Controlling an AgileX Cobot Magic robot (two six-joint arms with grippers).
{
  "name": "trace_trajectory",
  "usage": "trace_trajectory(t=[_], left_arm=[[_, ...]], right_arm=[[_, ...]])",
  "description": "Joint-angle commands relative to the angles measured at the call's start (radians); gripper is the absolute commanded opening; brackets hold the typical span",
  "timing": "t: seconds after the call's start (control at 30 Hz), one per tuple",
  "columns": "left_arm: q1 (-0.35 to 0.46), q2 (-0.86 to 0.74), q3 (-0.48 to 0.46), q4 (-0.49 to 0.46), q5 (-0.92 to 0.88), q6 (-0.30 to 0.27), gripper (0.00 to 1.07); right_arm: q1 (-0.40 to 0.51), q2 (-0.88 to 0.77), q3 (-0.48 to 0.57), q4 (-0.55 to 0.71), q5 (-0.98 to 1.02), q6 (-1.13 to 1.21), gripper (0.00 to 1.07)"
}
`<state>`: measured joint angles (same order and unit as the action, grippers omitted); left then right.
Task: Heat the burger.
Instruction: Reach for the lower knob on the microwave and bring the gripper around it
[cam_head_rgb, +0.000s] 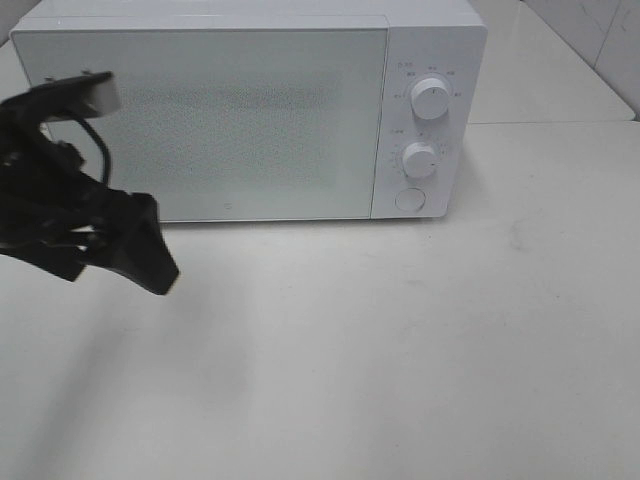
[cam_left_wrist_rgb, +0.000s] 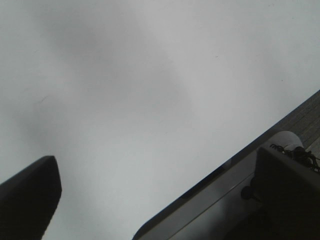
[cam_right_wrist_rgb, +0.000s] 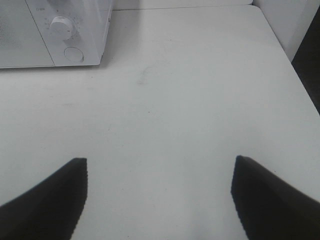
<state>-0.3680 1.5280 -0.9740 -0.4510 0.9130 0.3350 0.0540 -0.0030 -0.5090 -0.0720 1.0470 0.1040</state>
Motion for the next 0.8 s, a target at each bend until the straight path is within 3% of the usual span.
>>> trace_trajectory(t=[0.03,0.07,0.13,0.17,0.2,0.27,0.3,0.4,0.57,0.63,0.8], left_arm=[[0.15,-0.081,0.004,0.011,0.113,-0.011,1.02],[0.15,-0.081,0.004,0.011,0.113,-0.011,1.02],[0.259,-0.134,0.004,0.041,0.158,-0.019,1.02],[0.259,-0.134,0.004,0.041,0.158,-0.019,1.02],[0.338,-0.166,0.004,0.075,0.191,-0.035,1.02],[0.377,-0.184,0.004,0.085,0.205,-0.04,1.02],[0.436,-0.217,0.004,0.104,0.227,-0.079,1.02],[0.49,-0.279,0.004,0.135,0.244,-0.115,1.02],[0.497,-0.36,0.018,0.22,0.261,-0.174,1.02],[0.497,-0.434,0.065,0.274,0.256,-0.207,1.02],[0.497,-0.569,0.171,0.3,0.206,-0.213,1.02]], right_arm=[[-0.007,-0.028,0.002,-0.001,-0.011,0.0,0.76],[-0.007,-0.028,0.002,-0.001,-0.011,0.0,0.76],[-0.007,-0.028,0.002,-0.001,-0.011,0.0,0.76],[-0.007,-0.028,0.002,-0.001,-0.011,0.0,0.76],[-0.007,-0.028,0.002,-0.001,-0.011,0.0,0.76],[-0.007,-0.028,0.002,-0.001,-0.011,0.0,0.76],[-0.007,-0.028,0.002,-0.001,-0.011,0.0,0.76],[-0.007,-0.028,0.002,-0.001,-0.011,0.0,0.76],[-0.007,-0.028,0.002,-0.001,-0.011,0.0,0.76],[-0.007,-0.028,0.002,-0.001,-0.011,0.0,0.76],[-0.007,-0.028,0.002,-0.001,-0.011,0.0,0.76]])
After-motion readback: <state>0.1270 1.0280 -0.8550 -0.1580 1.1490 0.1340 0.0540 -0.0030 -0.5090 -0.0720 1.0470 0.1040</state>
